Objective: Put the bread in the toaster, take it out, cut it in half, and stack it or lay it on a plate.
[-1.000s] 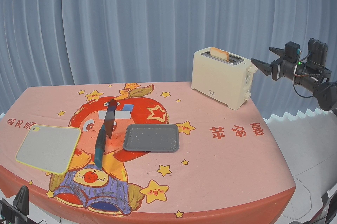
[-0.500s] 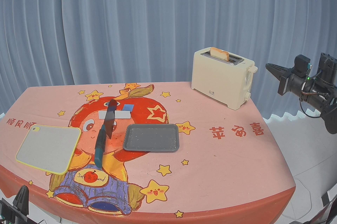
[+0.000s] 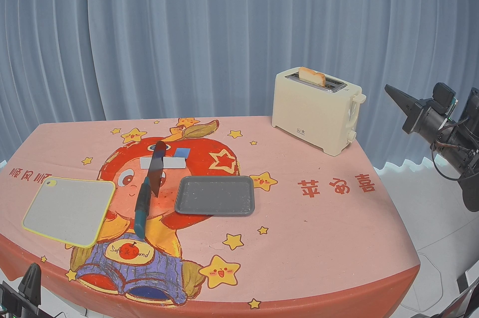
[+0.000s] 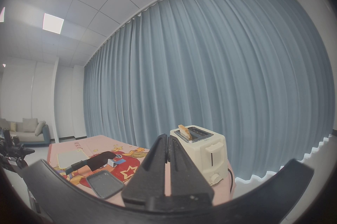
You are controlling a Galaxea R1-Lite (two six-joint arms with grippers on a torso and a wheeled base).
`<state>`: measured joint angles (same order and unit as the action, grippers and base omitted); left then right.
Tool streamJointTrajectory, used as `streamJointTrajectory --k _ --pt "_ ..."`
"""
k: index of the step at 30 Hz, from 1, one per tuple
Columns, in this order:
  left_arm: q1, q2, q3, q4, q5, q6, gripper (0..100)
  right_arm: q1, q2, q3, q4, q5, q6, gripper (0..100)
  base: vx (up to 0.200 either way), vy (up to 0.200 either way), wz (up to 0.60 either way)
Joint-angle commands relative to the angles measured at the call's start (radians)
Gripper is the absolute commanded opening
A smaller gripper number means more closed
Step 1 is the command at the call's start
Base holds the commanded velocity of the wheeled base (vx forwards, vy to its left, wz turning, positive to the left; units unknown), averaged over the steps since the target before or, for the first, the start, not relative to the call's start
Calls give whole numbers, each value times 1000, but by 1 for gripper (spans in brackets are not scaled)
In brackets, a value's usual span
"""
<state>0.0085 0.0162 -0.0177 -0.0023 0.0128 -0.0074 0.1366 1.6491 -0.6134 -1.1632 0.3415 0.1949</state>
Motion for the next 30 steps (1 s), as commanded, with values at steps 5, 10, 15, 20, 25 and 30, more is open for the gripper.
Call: streamJointTrajectory --k 5,10,15,20,25,30 --pt "1 -16 18 -1 0 0 0 32 -25 29 -10 -1 6 0 0 0 0" --pt "-1 -16 18 1 0 0 0 37 -66 70 0 10 5 0 0 0 0" --pt "-1 -16 18 -1 0 0 0 75 -49 129 -1 13 -14 0 0 0 0" --pt "1 -16 18 -1 0 0 0 74 12 181 -20 25 -68 0 0 0 0" --pt "1 -16 18 1 0 0 0 67 12 216 -20 65 -75 0 0 0 0" --pt "1 -16 18 1 0 0 0 47 15 236 -20 116 -72 0 0 0 0"
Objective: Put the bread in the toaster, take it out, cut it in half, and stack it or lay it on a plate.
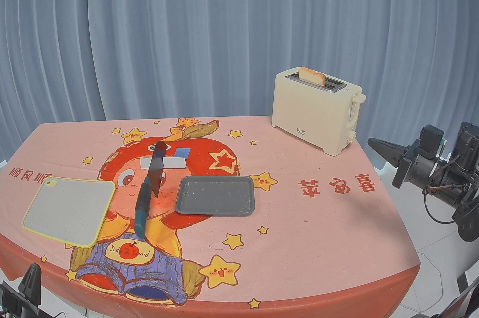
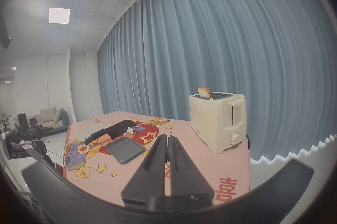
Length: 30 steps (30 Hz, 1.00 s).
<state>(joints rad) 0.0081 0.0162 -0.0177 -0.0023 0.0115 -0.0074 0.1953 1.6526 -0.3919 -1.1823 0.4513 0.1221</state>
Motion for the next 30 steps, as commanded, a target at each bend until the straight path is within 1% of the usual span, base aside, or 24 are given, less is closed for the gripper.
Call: streamJointTrajectory --k 1,9,12,13,16,18,21,22,23,28,30 --pt "1 -16 18 -1 1 0 0 -16 19 19 0 17 1 0 0 0 0" --pt "0 -16 18 -1 1 0 0 -60 118 7 -2 18 -6 0 0 0 0" --pt "1 -16 18 -1 1 0 0 -79 188 1 -19 17 -10 0 0 0 0" --pt "1 -16 18 -1 1 0 0 -82 234 -15 -59 10 -9 0 0 0 0" --pt "0 -16 18 1 1 0 0 -89 308 -51 -120 -8 -6 0 0 0 0" --pt "0 -16 18 -1 1 0 0 -89 377 -100 -154 -77 -2 0 0 0 0" --pt "1 -16 18 -1 1 0 0 -77 434 -166 -154 -189 1 0 0 0 0" --pt "1 -16 18 -1 1 0 0 -74 441 -171 -154 -200 1 0 0 0 0" --pt "0 -16 18 1 1 0 0 -63 449 -183 -154 -226 -1 0 0 0 0" --pt "1 -16 18 -1 1 0 0 -30 424 -189 -129 -237 -12 0 0 0 0" --pt "1 -16 18 -1 1 0 0 -30 418 -239 -82 -237 -39 0 0 0 0"
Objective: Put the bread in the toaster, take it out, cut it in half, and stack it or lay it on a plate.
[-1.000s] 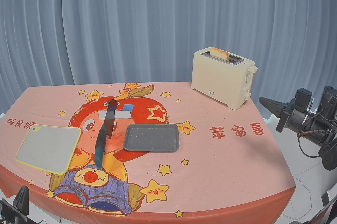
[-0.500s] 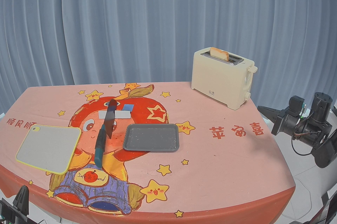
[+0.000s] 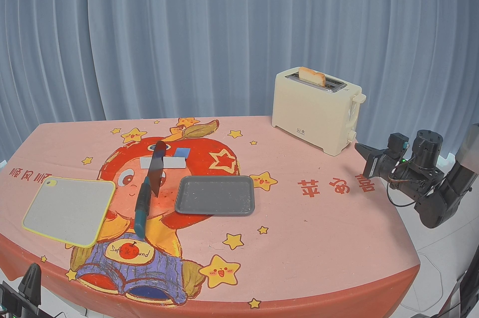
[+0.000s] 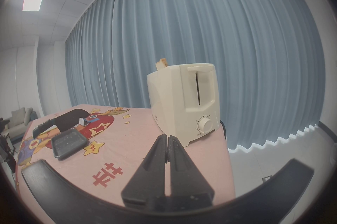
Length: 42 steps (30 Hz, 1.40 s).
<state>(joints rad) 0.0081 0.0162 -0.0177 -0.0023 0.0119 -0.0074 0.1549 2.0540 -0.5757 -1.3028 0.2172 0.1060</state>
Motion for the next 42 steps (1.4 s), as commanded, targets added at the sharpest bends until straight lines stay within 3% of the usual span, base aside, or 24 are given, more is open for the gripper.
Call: streamJointTrajectory --k 1,3,16,42 --pt "1 -16 18 -1 0 0 0 11 15 -61 43 -2 -26 0 0 0 0" --pt "0 -16 18 -1 0 0 0 2 6 -133 186 -24 -69 0 0 0 0" --pt "1 -16 18 -1 0 0 0 -51 8 -335 490 -35 -101 0 0 0 0" --pt "1 -16 18 -1 0 0 0 -71 152 -406 500 -58 -127 0 0 0 0"
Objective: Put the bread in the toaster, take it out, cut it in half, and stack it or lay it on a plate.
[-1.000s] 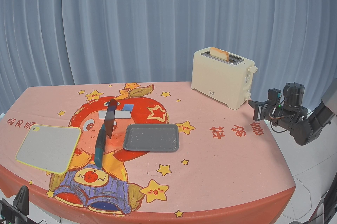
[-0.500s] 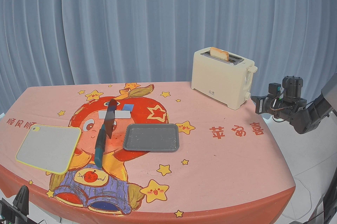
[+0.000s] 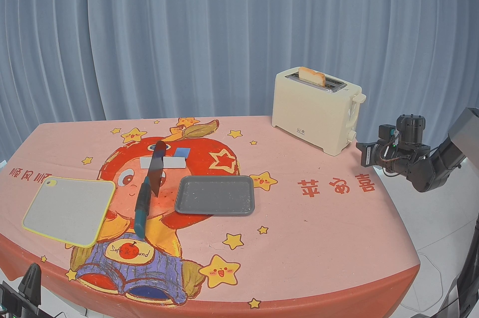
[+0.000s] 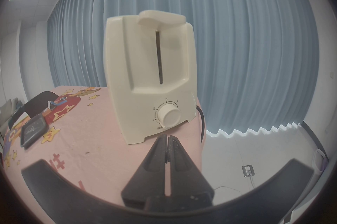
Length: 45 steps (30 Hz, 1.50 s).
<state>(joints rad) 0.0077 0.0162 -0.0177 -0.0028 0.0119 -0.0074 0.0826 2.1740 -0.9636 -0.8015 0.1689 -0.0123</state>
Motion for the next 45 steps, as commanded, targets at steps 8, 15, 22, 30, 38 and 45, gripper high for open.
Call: streamJointTrajectory --k 8,15,22,30,38,45 --pt "2 -16 18 0 0 0 0 3 75 -63 -2 -28 -17 0 0 0 0" --pt "2 -16 18 0 0 0 0 8 98 -92 -2 -28 -17 0 0 0 0" --pt "2 -16 18 0 0 0 0 9 102 -101 -4 -28 -17 0 0 0 0" --pt "2 -16 18 0 0 0 0 14 87 -106 -4 -28 -17 0 0 0 0" --pt "2 -16 18 0 0 0 0 25 82 -101 -4 -28 -17 0 0 0 0" --pt "2 -16 18 0 0 0 0 29 69 -96 -4 -28 -17 0 0 0 0"
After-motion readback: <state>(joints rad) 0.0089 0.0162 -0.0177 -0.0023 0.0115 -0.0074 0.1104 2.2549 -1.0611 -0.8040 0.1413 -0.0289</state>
